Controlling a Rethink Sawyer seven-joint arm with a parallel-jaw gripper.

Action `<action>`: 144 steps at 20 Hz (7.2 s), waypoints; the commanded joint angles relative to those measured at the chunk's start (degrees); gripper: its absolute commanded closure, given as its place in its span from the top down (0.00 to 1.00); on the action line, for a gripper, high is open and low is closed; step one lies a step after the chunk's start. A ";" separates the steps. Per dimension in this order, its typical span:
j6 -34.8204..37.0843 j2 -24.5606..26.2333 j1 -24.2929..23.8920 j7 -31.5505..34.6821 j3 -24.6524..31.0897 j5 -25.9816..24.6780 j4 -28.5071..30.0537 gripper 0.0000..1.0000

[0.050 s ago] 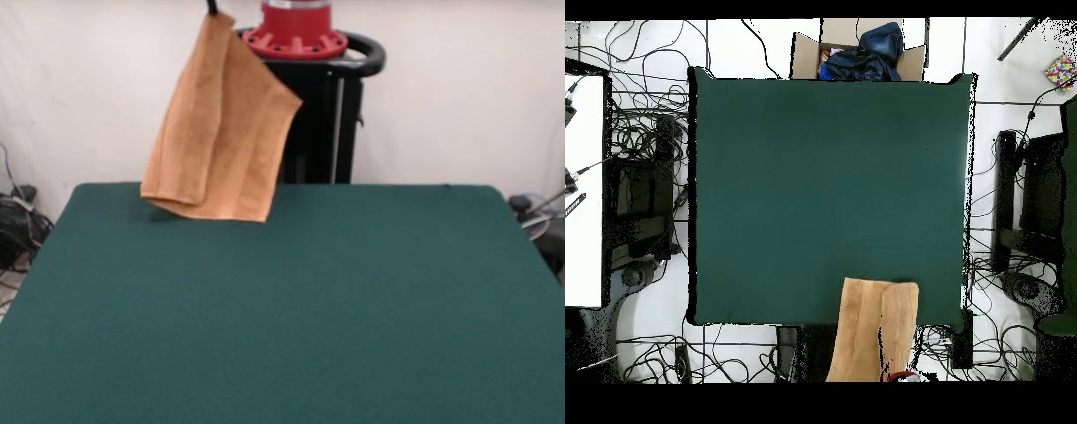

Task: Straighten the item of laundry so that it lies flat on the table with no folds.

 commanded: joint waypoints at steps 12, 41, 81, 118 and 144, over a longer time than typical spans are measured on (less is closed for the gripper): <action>5.06 -1.70 8.31 -2.32 5.19 7.89 -10.85 0.00; 8.09 31.27 40.23 53.76 -0.82 18.07 -50.63 0.00; 10.34 23.51 49.00 55.80 -4.47 18.54 -44.91 0.00; 16.20 44.52 53.06 73.19 -6.26 22.21 -73.84 0.00; -22.70 24.25 46.97 44.71 -5.60 6.66 -18.33 0.00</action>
